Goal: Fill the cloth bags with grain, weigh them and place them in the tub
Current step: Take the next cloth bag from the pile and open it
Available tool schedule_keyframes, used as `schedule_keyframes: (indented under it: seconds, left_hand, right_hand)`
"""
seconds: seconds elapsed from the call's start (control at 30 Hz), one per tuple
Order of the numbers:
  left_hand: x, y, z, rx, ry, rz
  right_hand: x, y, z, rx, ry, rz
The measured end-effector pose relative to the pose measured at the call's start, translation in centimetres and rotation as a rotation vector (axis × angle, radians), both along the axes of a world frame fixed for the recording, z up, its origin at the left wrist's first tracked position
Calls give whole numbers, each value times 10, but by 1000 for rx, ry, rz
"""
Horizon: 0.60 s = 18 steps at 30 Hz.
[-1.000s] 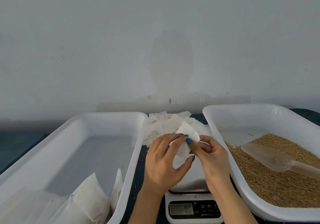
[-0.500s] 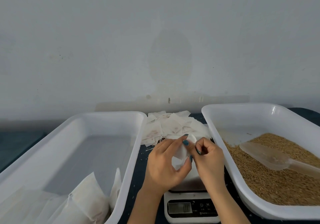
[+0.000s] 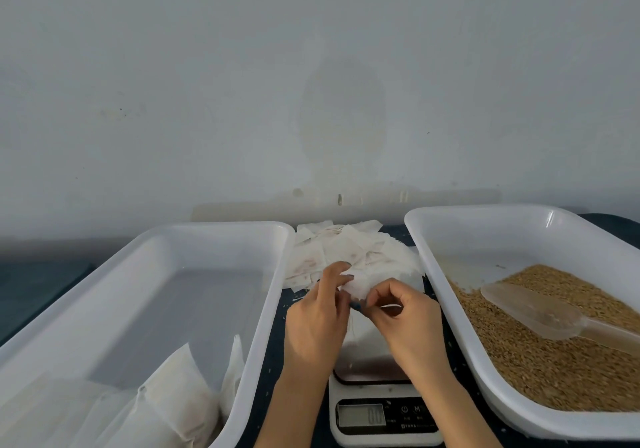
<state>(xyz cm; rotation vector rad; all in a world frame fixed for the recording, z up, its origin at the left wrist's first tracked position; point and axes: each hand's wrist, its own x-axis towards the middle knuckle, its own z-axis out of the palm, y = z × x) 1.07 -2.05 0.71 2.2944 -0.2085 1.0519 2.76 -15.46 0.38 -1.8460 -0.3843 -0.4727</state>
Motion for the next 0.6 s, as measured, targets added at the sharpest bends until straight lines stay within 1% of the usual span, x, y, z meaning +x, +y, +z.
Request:
schedule_keyframes:
  seconds: [0.1,0.23,0.33,0.47,0.53,0.6]
  left_hand:
    - [0,1,3,-149,47,72]
    - [-5,-4,7,-43,40,84]
    - [-6,-6,8,-23,58,56]
    - [-4,-5,9,-56,35,70]
    - [-3,-4,9,-125,26,58]
    - [-3,-2,10,-235,34,36]
  right_hand:
    - [-1,1,0,-42,-40,-72]
    - [-2,3,4,-93,-150,-231]
    - [-2,-1,4,-122,-236,-287]
    - [-3,-4,2,-358,-436,-336]
    - [-3,-4,1,-447,-529,-327]
    - [-4,-2,-1,-492,-573,-307]
